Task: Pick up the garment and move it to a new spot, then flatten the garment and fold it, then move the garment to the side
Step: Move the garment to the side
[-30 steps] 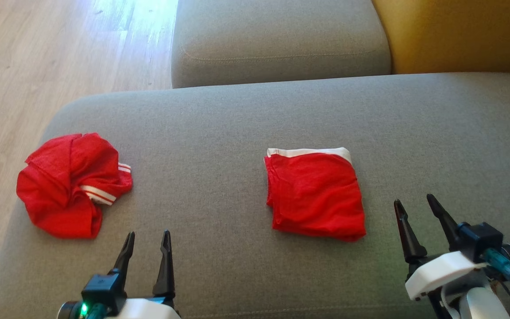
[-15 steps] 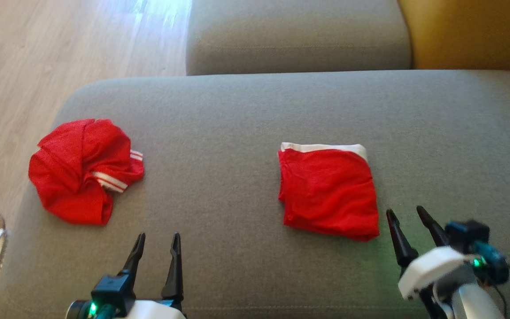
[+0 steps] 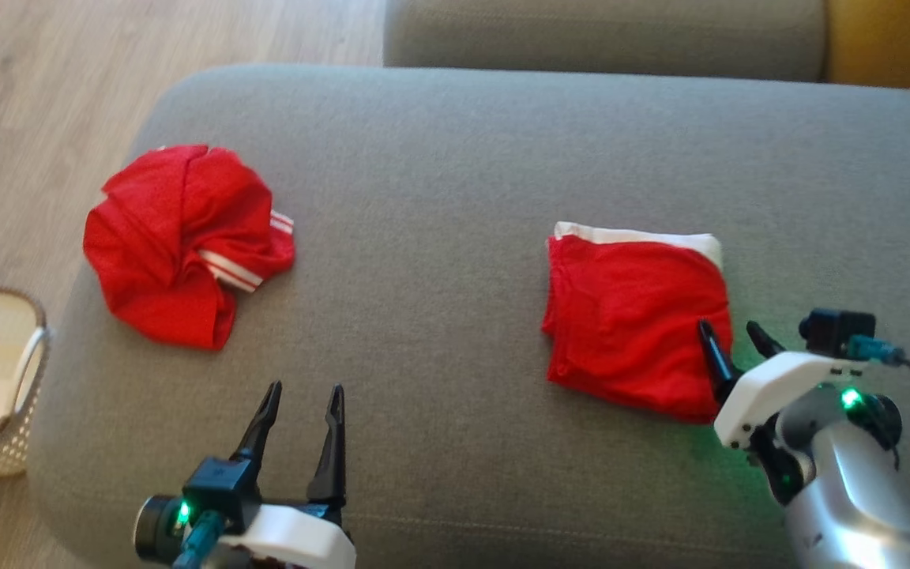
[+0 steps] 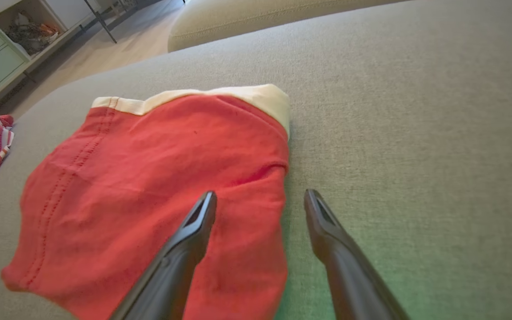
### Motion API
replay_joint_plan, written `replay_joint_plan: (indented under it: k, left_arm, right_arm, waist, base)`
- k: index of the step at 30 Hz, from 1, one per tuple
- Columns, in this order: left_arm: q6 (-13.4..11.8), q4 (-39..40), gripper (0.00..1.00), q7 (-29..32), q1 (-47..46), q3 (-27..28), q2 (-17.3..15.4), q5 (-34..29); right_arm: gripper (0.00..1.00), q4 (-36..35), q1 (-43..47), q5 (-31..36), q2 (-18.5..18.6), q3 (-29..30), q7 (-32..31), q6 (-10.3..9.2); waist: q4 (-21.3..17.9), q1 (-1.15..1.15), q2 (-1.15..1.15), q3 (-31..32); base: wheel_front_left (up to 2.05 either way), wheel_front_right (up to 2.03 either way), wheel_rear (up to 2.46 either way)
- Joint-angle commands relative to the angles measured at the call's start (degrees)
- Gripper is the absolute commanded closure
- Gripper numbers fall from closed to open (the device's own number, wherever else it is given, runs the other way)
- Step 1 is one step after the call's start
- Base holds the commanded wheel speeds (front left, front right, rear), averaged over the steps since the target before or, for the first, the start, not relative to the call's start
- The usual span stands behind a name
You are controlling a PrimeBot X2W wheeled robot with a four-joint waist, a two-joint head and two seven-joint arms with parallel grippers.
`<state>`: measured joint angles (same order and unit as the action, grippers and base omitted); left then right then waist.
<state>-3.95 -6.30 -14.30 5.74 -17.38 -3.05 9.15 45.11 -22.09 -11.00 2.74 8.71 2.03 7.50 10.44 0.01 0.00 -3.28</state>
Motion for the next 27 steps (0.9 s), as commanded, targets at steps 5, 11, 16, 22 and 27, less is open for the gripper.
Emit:
replay_joint_plan:
  k: [5, 11, 16, 22, 27]
  left_arm:
    - [0.11, 1.42, 0.0, -0.7, -4.19, 1.37, 0.17, -0.05]
    - [0.02, 1.47, 0.0, -0.7, -4.82, 1.08, 0.17, -0.15]
    - [-0.2, 1.87, 0.0, -0.7, -5.19, 0.63, 0.17, -0.61]
    - [-0.38, 2.6, 0.0, -0.7, -5.63, 0.39, 0.17, -0.55]
    - [-0.06, 3.06, 0.0, -0.7, -6.89, 0.06, 0.17, -1.09]
  right_arm:
    - [0.0, 2.72, -5.88, 1.69, 0.14, 0.37, -0.55, -0.01]
    - [0.0, 7.79, -8.71, 2.25, 0.14, -0.43, -0.42, -0.01]
    - [1.0, 9.76, -10.46, 4.88, 0.14, -1.75, 1.4, -0.01]
    - [1.0, 9.96, -12.52, 9.35, 0.96, -4.97, 4.1, -0.01]
    - [1.0, 9.72, -14.75, 11.24, 2.97, -9.99, 4.78, -0.01]
  waist:
    - [1.72, -0.01, 0.0, -2.15]
    - [2.19, -0.01, 0.0, -2.79]
    - [1.8, -0.01, 0.0, -3.21]
    - [-0.47, -0.01, 0.0, -3.43]
    - [-3.67, -0.01, 0.0, -4.74]
  base:
    - [0.0, 0.0, 0.0]
    - [0.0, 0.0, 0.0]
    - [0.0, 0.0, 0.0]
    - [0.0, 0.0, 0.0]
    - [0.0, 0.0, 0.0]
